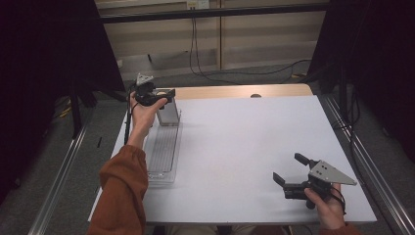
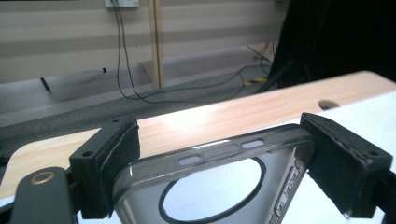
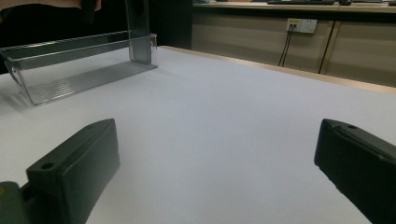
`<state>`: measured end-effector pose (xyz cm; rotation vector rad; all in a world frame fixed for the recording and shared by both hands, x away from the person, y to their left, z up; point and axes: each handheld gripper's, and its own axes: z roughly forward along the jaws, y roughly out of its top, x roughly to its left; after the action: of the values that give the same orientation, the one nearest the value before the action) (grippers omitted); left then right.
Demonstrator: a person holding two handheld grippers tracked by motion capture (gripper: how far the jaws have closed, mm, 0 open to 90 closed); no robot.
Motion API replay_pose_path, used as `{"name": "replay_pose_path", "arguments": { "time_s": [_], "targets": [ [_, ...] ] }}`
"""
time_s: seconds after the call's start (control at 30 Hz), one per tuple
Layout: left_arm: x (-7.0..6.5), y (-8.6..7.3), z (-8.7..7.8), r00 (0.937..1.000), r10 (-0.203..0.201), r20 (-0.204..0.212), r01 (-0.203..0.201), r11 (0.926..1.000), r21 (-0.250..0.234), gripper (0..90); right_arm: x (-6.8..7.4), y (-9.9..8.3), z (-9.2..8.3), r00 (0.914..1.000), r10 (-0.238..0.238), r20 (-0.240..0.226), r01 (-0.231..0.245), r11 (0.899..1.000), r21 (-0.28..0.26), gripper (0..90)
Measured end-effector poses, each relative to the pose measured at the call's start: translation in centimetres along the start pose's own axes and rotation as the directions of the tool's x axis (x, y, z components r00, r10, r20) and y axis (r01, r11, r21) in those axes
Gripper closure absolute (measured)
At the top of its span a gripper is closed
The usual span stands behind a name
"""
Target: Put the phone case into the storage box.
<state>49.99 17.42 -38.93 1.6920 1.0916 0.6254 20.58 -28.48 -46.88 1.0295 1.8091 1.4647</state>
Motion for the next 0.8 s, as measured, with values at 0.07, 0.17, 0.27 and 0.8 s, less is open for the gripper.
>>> {"name": "replay_pose_path", "arguments": {
  "time_s": [0.07,0.17,0.27,0.8],
  "targets": [
    [-0.3,-0.1,0.0,0.9996,-0.002,-0.03,0.002,0.9999,-0.011,14.4,0.0,0.0,0.1,1.0,0.001,0.004,-0.001,1.0,-0.004,0.0],
    [-1.0,-0.2,0.4,0.9988,0.047,-0.014,-0.047,0.9988,-0.01,14.4,0.0,0.0,0.1,1.0,0.002,-0.003,-0.002,1.0,0.0,0.0],
    [-1.2,-0.3,0.6,0.998,0.057,-0.025,-0.058,0.9982,-0.016,14.4,0.0,0.0,0.1,1.0,0.002,-0.004,-0.002,1.0,0.0,0.0],
    [-0.6,-0.3,0.8,0.9974,0.072,0.007,-0.072,0.9972,-0.024,14.0,0.0,0.0,0.1,1.0,0.007,-0.003,-0.007,1.0,0.0,0.0]
  ]
}}
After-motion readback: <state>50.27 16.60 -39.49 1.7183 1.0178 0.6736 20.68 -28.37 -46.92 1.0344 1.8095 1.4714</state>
